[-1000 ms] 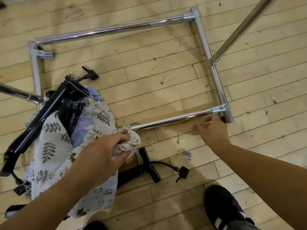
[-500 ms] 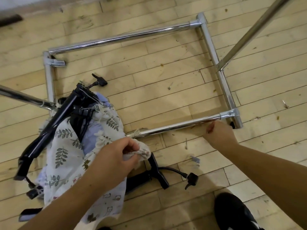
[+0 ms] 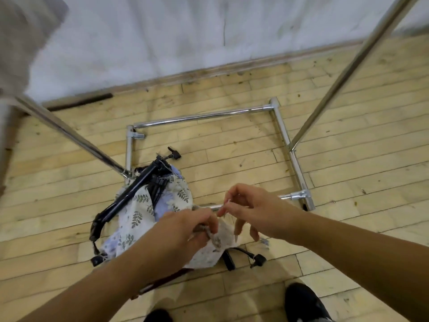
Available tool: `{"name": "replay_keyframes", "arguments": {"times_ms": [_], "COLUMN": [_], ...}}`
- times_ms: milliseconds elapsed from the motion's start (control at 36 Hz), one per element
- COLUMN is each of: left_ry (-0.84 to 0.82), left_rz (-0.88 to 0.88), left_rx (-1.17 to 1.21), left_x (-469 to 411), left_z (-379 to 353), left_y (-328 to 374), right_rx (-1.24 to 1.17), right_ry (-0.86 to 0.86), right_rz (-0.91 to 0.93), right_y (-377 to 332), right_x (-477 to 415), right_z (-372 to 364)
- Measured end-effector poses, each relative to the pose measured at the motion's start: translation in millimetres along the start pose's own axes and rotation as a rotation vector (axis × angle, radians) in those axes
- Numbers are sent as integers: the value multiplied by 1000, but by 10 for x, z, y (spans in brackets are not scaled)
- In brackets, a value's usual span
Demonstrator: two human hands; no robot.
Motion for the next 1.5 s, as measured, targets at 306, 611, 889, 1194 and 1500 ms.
{"name": "replay_keyframes", "arguments": {"times_ms": [306,611,889,1194,1500], "left_ry": [165,203,88,-53,19], "left_rz": [5,69,72,67,411], "left_rx": [-49,-147,-270,-404,150], "left_x": [969,1557,1751,1628,1606], "left_z": [777,400,271,107,454], "left_y": [943,1078,997,942,-109], "right_rx": [734,1010,958,889,670], "right_ry": [8,354,387,463,264], "right_rz": [54,63,137,-59,-157], "right_y": [-1155,-1086,-877,-756,-749], "right_x": [983,1767,2006,1938,1473], "right_z": [-203,-148,-387,-244,-342]}}
Point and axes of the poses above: each hand's wrist, its own x-axis away from the middle knuckle, its own z-axis out of the back of the hand, y = z × x, the point moved 8 cm from there along -x, towards the middle knuckle, and after that the axes turned 3 degrees about y, right-handed, at the moved point
